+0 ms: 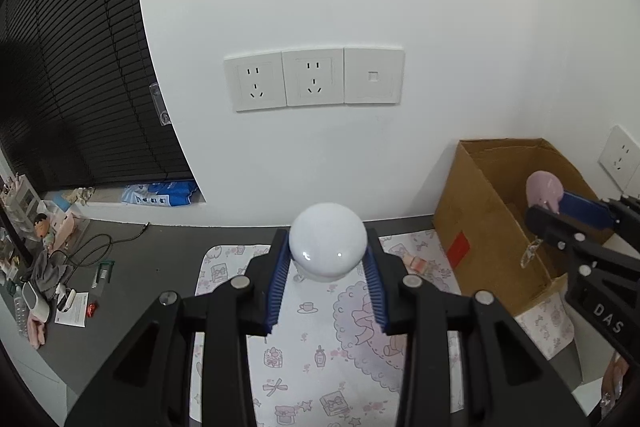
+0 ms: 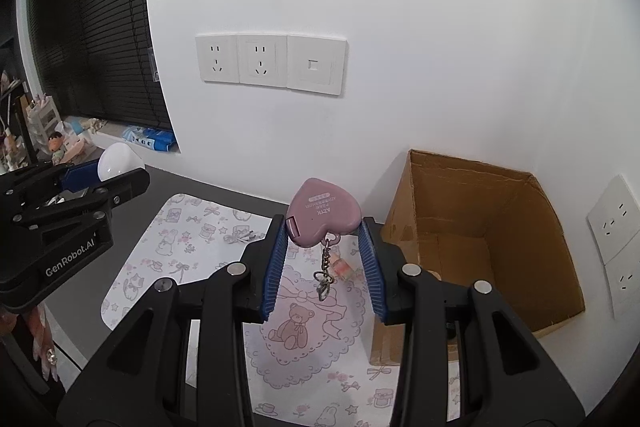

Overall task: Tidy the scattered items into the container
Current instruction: 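Lift the white jar and heart keychain and carry both over the box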

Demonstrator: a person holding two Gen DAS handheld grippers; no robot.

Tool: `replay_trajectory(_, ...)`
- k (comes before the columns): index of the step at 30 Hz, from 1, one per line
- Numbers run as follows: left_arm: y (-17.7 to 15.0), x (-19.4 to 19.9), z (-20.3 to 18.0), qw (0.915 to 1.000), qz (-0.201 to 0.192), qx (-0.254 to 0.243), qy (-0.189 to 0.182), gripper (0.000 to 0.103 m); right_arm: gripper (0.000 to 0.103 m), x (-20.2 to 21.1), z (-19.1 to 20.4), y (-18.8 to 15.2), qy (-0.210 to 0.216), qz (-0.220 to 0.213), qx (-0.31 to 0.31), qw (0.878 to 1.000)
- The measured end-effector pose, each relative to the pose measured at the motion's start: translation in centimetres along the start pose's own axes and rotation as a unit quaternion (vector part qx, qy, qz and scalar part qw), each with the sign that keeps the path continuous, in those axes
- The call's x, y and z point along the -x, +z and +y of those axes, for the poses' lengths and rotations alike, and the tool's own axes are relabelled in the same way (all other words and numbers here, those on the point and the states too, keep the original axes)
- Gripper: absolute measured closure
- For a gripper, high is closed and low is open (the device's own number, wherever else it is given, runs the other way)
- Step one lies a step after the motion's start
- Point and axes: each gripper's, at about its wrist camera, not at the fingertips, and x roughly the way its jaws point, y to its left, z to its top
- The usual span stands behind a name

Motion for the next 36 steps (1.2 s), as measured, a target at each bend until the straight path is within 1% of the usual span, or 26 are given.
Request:
replay_trajectory(9,0.3,0.3,-2.7,1.0000,0.001,-0.007,0.002,0.067,0.065,0.5,-2.1,-0.5,0.003,-0.001,0.002,1.000)
replay_trajectory(17,0.9,-0.2,-6.5,0.9997,0.004,-0.024,-0.009,0.067,0.065,1.0,-5.3,-1.2,-0.006,-0.002,-0.009,1.000)
replay_trajectory(26,1.6,-2.0,-12.4,0.9980,0.014,-0.049,-0.038,0.067,0.065,1.2,-10.6,-2.6,-0.031,0.007,-0.030,0.999)
replay_trajectory(36,2.4,-4.3,-19.2,0.9932,0.025,-0.083,-0.078,0.067,0.065,1.1,-17.3,-4.3,-0.069,0.022,-0.069,0.995)
